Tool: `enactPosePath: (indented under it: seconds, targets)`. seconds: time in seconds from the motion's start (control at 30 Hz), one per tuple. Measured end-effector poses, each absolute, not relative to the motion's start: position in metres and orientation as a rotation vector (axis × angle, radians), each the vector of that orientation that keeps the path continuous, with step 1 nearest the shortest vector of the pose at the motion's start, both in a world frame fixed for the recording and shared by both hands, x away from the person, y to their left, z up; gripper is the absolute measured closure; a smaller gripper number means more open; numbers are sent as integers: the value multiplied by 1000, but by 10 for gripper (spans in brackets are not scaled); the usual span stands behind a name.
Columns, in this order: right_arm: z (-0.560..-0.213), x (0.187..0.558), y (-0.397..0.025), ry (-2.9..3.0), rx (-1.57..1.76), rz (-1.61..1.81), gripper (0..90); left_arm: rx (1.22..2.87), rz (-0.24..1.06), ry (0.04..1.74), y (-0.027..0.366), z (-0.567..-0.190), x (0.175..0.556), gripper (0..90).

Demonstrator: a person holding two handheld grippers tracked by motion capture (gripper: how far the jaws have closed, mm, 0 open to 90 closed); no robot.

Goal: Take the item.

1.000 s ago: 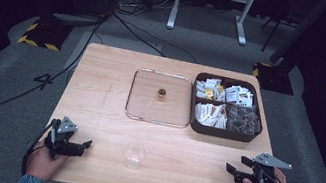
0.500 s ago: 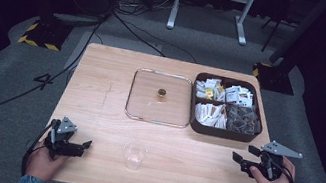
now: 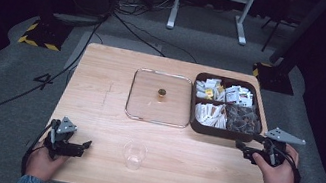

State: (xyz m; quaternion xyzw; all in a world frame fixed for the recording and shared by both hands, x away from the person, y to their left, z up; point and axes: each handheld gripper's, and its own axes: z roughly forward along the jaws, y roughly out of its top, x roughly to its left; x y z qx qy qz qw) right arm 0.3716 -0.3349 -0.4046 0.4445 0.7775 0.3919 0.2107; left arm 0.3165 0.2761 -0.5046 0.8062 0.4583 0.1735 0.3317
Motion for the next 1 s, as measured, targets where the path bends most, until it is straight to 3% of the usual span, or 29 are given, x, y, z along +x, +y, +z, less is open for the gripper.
enactPosePath:
  seconds: [0.5,0.73,1.0]
  targets:
    - [-411,419,-328,2128,1198,1023,208,2109,454,1196,276,-505,316,155]
    - [-421,441,-331,2115,1232,982,242,2108,453,1196,276,-505,317,156]
    - [-434,457,-335,2121,1286,959,355,2109,453,1196,276,-505,317,156]
